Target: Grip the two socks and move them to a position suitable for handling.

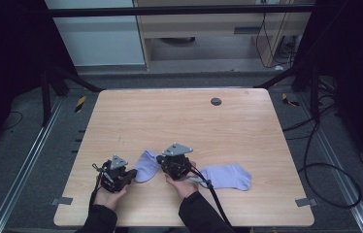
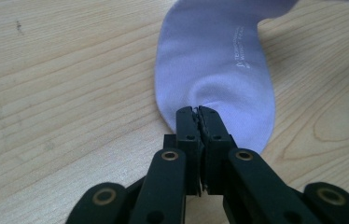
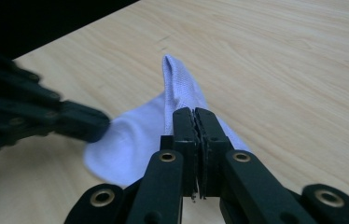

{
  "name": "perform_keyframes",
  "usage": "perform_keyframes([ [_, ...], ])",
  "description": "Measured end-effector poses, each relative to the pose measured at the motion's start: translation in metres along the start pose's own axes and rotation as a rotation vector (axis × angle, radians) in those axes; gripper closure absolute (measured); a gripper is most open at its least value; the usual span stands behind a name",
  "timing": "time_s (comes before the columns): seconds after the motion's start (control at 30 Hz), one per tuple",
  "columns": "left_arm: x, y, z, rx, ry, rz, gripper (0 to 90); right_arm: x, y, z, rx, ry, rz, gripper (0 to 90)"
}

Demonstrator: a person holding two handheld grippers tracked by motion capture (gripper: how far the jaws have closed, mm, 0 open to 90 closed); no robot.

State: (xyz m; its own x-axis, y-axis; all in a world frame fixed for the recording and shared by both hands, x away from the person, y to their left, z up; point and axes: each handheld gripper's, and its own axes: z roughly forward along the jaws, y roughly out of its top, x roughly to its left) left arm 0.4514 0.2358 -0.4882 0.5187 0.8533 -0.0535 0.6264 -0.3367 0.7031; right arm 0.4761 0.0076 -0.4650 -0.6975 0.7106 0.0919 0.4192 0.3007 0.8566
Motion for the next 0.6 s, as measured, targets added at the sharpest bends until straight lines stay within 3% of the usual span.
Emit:
perform_keyframes([
  [0.4, 0.000, 0.000, 0.001, 0.016, 0.009, 0.009, 86.5, -0.025, 0.009, 0.026, 0.038, -0.118, 0.042, 87.2],
  [0.6, 0.002, 0.000, -0.003, -0.014, 0.030, -0.013, 76.2, -0.038, 0.012, 0.028, 0.036, -0.178, 0.021, 72.8],
])
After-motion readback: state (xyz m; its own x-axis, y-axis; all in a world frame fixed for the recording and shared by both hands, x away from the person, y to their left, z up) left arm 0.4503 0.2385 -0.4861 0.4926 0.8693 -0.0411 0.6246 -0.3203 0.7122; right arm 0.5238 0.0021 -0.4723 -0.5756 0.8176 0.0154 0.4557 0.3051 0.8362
